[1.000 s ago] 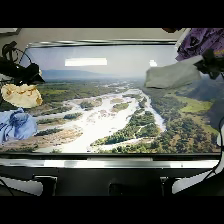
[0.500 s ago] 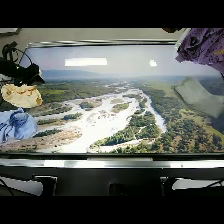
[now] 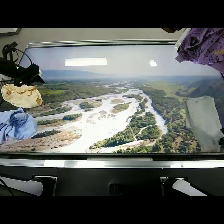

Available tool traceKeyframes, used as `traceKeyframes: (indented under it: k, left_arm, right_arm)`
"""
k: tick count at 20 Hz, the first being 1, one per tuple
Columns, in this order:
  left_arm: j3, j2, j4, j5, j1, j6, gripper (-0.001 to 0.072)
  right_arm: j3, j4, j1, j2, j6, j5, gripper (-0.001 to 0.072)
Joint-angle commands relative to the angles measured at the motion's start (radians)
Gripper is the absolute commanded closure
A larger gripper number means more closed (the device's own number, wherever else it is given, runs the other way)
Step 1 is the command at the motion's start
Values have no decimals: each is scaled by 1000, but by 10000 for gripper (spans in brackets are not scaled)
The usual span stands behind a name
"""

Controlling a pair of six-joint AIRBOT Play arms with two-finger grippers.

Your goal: Fold the clothes and pants, and hang the long-sleeved shirts on hangers.

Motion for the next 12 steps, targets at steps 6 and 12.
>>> traceKeyframes:
  k: [6,12]
  left_arm:
    - [0,-1,1,1,-30,9,688]
    - [0,-1,2,1,-40,16,688]
  right_arm:
    - [-64,-166,-3,29,77,-183,673]
    - [-45,-161,-3,29,-15,-270,348]
